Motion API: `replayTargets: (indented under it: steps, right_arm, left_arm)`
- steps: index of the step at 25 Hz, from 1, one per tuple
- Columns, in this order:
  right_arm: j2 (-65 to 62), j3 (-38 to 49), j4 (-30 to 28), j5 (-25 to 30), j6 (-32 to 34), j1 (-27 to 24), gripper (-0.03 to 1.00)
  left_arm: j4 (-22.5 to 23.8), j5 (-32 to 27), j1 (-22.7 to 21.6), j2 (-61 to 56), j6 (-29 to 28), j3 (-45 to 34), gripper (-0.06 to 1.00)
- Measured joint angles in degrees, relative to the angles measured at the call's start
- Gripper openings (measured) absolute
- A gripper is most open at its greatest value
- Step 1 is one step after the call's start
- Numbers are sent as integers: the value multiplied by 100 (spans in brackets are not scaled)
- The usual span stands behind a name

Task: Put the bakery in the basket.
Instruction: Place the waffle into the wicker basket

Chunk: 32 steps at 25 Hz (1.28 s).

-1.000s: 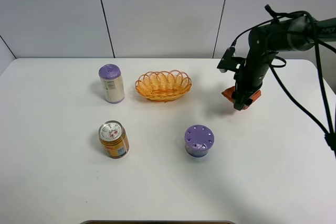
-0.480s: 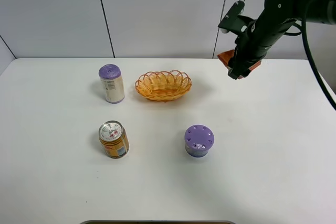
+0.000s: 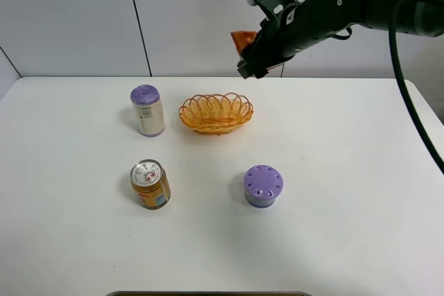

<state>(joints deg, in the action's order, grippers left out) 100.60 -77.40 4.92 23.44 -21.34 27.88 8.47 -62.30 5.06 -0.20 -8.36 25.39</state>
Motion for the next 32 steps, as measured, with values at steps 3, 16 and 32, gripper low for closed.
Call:
replayTargets:
  steps: [3,16,32]
  right_arm:
    - [24,0,147,-598,423,244,67]
    - [1064,4,147,-1951,1644,669,67]
    - [2140,6,147,-2344,1689,486,67]
  left_arm:
    - [0,0,0,0,0,0,99]
    - [0,0,0,0,0,0,99]
    - [6,0,0,0,0,0,99]
